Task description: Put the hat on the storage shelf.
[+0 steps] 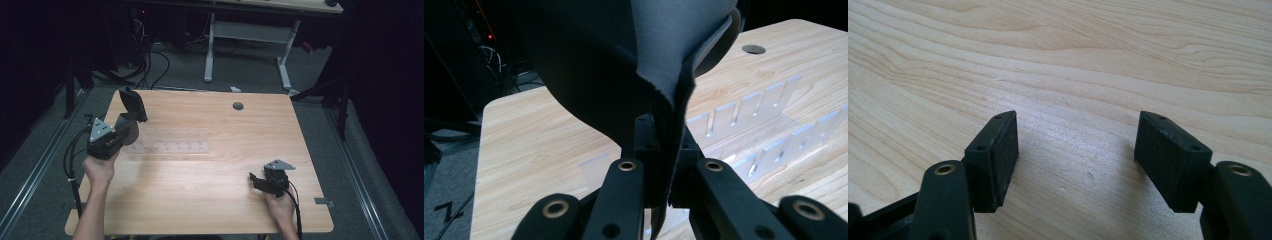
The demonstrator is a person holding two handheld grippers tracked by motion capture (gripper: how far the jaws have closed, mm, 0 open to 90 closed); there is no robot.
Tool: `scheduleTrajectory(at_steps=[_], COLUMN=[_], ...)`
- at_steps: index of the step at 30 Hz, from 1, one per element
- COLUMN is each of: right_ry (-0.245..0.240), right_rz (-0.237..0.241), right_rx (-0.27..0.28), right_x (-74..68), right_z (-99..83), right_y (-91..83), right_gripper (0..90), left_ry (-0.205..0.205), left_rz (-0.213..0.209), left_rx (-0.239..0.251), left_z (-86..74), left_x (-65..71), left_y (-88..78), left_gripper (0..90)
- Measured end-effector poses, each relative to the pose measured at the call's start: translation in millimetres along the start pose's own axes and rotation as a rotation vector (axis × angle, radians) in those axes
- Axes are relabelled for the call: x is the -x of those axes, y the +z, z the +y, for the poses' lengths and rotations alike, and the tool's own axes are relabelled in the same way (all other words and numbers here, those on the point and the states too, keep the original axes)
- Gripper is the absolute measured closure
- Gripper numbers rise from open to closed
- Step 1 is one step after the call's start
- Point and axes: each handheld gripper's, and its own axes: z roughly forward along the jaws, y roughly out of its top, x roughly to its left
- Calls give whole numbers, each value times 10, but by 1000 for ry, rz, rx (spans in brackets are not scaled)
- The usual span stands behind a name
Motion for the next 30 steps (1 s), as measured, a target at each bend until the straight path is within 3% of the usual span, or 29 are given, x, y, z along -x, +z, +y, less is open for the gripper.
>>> scheduleTrajectory(at_steps=[24, 30], right_ry=[2, 2], right_rz=[-1, 0], right_rx=[-1, -1], right_x=[-3, -3], right_z=[-1, -1], right_y=[-1, -1], right_gripper=[343, 343], left_ry=[-13, -17], left_rz=[56, 52], left_rx=[27, 26], left_z=[5, -21], left_x=[-98, -94], left_y=[-70, -65], left_gripper=[865, 865])
